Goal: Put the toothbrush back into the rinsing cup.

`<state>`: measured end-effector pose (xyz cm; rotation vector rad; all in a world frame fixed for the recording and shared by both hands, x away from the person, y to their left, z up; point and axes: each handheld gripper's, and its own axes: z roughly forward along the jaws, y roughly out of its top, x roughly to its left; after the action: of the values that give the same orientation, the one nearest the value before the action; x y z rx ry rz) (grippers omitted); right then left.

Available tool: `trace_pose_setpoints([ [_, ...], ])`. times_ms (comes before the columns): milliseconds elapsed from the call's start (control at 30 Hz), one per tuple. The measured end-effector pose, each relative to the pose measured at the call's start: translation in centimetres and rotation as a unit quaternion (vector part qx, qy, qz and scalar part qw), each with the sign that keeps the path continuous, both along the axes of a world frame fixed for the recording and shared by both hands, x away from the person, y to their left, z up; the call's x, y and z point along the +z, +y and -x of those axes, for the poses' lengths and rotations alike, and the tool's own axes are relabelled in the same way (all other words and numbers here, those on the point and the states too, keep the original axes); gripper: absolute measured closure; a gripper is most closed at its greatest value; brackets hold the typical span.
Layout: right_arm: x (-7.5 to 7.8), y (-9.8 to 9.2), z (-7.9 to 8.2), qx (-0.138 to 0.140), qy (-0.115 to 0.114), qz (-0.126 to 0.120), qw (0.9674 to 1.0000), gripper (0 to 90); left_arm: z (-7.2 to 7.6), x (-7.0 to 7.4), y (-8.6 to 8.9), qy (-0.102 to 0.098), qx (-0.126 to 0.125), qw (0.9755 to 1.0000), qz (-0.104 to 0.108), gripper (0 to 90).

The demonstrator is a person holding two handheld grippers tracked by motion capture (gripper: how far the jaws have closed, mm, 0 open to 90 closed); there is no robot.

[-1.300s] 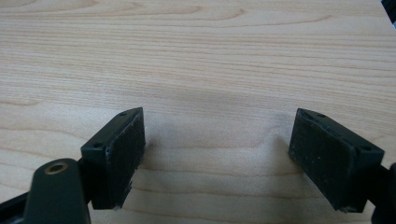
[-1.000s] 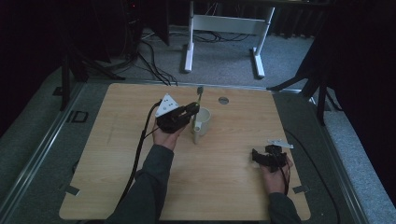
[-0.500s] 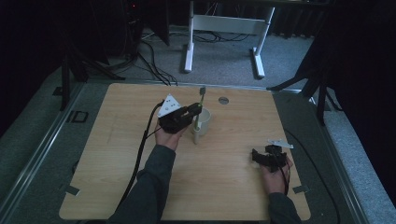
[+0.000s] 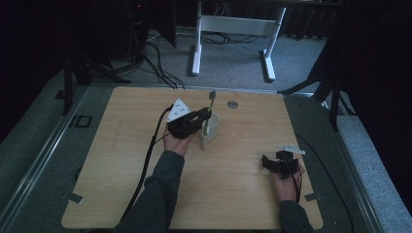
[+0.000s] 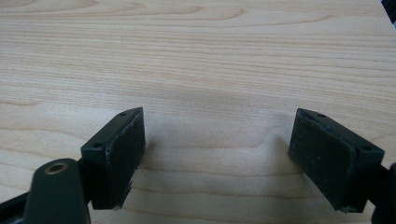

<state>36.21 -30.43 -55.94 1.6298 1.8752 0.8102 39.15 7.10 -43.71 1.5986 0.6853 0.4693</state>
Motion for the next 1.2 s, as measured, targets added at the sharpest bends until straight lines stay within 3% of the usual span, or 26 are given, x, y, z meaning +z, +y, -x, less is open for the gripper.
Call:
trace_pose_setpoints([
  [1200, 0.0, 0.0, 0.0, 0.0, 0.0, 0.0, 1.0, 18.1, -0.4, -1.4, -0.1, 0.023, 0.006, 0.9997, -0.005, 78.6],
])
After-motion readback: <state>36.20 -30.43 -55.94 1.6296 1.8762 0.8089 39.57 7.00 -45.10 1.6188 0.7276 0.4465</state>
